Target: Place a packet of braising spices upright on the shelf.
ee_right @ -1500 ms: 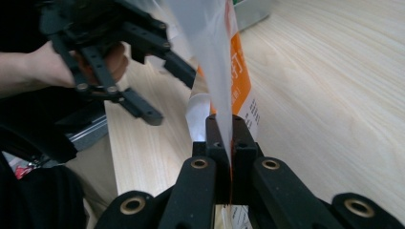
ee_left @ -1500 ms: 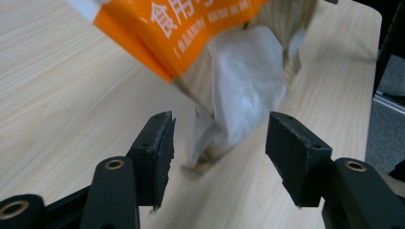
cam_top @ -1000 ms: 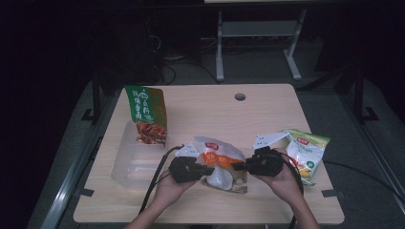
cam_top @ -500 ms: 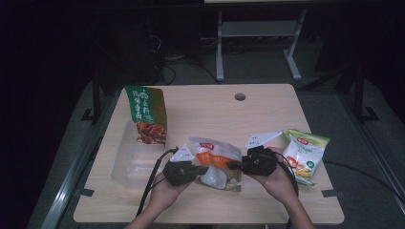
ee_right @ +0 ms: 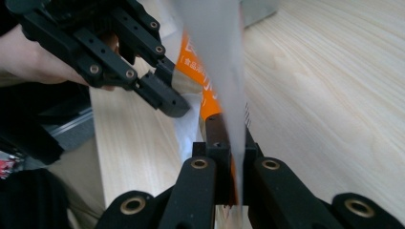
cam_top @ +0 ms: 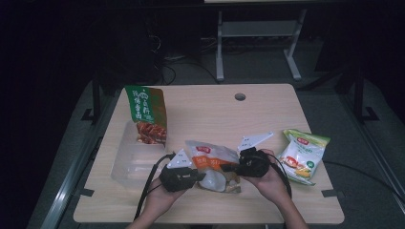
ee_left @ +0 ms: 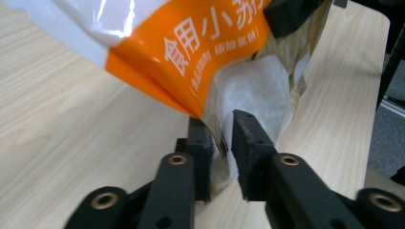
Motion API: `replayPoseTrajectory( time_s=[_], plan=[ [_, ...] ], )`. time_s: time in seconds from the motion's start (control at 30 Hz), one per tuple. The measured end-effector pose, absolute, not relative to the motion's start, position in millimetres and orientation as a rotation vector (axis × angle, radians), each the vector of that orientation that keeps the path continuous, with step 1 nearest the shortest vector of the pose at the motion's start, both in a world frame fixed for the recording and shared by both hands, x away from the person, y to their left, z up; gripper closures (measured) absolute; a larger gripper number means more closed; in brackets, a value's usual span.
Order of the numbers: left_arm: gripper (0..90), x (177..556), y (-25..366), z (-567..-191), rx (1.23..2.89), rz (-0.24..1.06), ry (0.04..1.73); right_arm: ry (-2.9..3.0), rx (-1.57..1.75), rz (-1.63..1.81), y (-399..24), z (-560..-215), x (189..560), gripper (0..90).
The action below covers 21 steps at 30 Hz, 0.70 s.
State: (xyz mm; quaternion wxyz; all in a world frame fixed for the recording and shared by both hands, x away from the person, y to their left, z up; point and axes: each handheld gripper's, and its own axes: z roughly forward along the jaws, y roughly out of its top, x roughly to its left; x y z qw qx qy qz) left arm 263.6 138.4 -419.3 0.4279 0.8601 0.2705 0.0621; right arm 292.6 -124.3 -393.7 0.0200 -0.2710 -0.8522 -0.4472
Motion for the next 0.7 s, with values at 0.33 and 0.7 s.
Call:
replayPoseTrajectory(
  time_s=[0.33,0.7],
  plan=[
    [65.1,245.8,151.6,-413.2,2.154,0.186,0.669,-2.653,-0.843,-1.403,-124.4,-381.3,291.3,89.5],
    [54.3,230.7,159.0,-417.1,2.149,0.183,0.645,-2.676,-0.856,-1.410,-118.4,-362.8,300.8,89.6]
  ],
)
